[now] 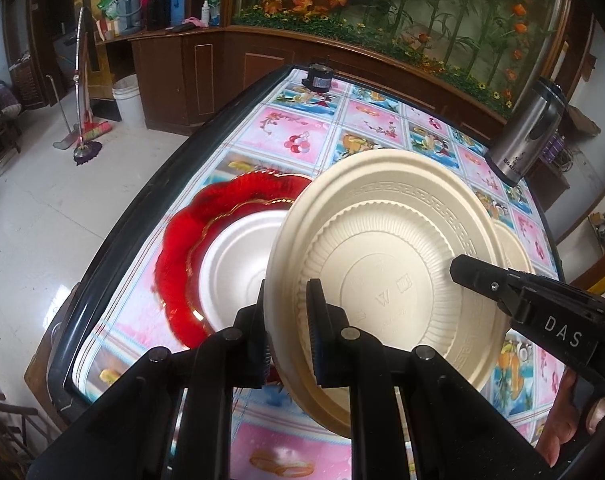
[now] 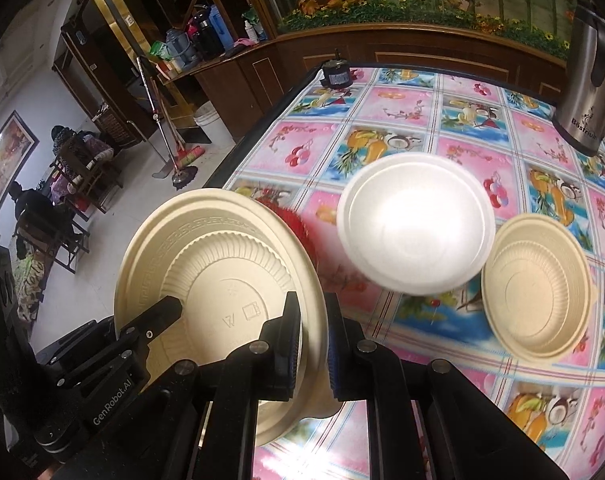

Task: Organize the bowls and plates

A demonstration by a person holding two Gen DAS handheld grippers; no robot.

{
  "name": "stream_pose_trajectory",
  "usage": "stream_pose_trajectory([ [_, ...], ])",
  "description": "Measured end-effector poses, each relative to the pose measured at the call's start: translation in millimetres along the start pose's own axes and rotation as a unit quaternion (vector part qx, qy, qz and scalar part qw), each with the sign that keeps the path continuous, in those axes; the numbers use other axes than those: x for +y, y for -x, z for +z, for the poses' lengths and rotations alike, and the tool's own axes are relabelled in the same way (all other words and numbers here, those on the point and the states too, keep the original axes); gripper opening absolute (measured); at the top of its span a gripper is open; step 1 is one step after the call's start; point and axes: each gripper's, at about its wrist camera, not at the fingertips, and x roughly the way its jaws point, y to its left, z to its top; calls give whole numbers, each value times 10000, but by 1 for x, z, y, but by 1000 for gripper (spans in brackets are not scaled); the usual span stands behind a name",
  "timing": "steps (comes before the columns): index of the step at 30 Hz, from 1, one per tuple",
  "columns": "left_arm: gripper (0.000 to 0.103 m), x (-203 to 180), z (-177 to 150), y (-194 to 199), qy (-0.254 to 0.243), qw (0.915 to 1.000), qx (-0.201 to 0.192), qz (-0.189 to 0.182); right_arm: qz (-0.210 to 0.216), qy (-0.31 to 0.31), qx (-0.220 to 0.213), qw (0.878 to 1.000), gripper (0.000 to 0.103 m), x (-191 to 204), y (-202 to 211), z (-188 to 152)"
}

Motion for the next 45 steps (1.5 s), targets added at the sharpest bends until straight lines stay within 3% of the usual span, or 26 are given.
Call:
stream_pose_trajectory([
  [13, 13, 28, -12, -4, 297, 9987, -168, 374, 232, 83, 81, 9997, 12, 27, -24, -10],
  [26, 13, 35, -13, -19, 340, 9967, -209, 707, 202, 98, 194, 9996, 16, 37, -53, -5],
  [45, 13, 36, -12, -25, 294, 9962, -173, 807, 91, 92, 277, 9995, 17, 36, -66, -3],
])
